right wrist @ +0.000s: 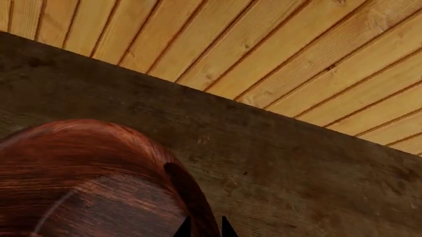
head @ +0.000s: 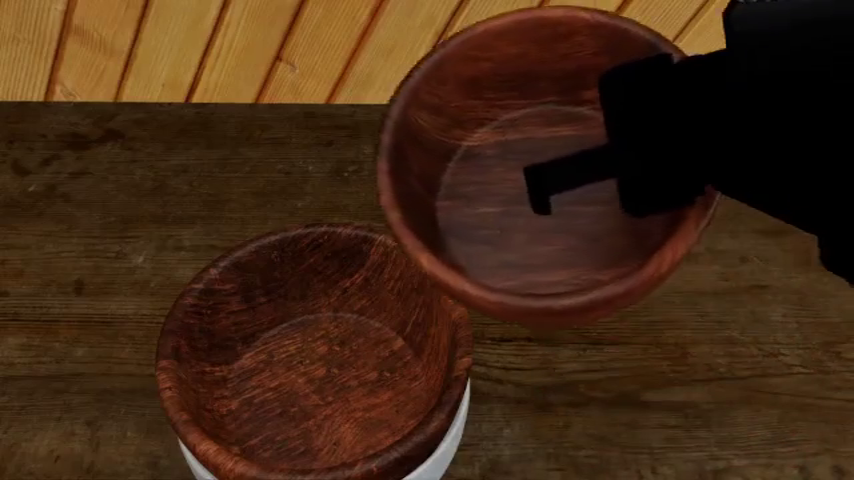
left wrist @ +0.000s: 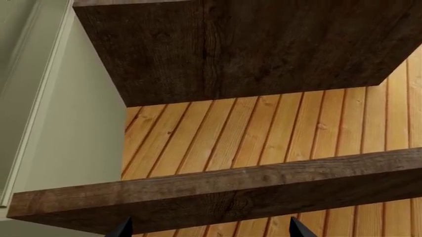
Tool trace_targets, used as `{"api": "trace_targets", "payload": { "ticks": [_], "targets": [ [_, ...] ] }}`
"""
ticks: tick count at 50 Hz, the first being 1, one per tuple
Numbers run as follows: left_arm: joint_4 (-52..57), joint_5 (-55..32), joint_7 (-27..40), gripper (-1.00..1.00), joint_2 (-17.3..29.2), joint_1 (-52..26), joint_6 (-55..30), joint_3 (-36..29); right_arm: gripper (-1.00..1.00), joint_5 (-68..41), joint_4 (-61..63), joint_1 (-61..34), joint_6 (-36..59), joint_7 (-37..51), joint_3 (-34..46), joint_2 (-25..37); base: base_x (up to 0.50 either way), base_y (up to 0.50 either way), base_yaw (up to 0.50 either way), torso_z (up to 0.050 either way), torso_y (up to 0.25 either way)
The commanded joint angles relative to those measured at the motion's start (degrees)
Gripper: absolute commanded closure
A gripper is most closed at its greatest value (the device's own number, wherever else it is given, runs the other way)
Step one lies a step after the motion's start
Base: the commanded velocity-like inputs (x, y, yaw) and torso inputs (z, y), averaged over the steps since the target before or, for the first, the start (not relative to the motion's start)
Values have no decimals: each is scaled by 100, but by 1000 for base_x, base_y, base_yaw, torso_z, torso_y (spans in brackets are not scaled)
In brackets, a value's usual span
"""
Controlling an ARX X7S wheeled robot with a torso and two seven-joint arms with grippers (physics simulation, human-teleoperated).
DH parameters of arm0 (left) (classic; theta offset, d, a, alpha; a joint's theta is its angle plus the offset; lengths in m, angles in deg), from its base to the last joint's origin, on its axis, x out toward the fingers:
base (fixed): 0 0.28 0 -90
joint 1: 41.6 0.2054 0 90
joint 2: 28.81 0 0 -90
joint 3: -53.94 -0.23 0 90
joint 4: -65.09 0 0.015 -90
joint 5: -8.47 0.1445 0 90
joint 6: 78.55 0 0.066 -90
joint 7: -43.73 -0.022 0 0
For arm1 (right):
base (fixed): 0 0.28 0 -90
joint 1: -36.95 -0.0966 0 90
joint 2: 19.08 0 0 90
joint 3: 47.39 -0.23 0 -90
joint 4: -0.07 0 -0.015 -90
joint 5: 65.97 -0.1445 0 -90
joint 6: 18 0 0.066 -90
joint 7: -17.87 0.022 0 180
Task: Stack the bowls from largest to smallest.
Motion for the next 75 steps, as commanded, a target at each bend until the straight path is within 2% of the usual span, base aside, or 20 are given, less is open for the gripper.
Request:
{"api": "trace_targets", "payload": {
  "ticks": [1, 18, 37, 55, 75],
  "targets": [
    [27, -49, 15, -100, 39, 32, 7, 63, 100, 584, -413, -451, 259, -494, 155, -752, 0, 0, 0, 0, 0],
    [14, -83, 13, -100, 103, 103, 58, 165, 100, 1735, -818, -454, 176, -1667, 451, -1647, 0, 0, 0, 0, 0],
    [-17, -120, 15, -100, 169, 188, 122, 301, 100, 2431, -993, -305, -58, -2457, 821, -2111, 0, 0, 0, 0, 0],
    [40, -154, 44, -100, 213, 260, 135, 354, 100, 2306, -863, -154, -35, -2378, 982, -2097, 0, 0, 0, 0, 0],
    [16, -149, 72, -100, 226, 271, 159, 352, 100, 2285, -593, 445, -364, -2421, 1023, -1917, 0, 0, 0, 0, 0]
  ]
}}
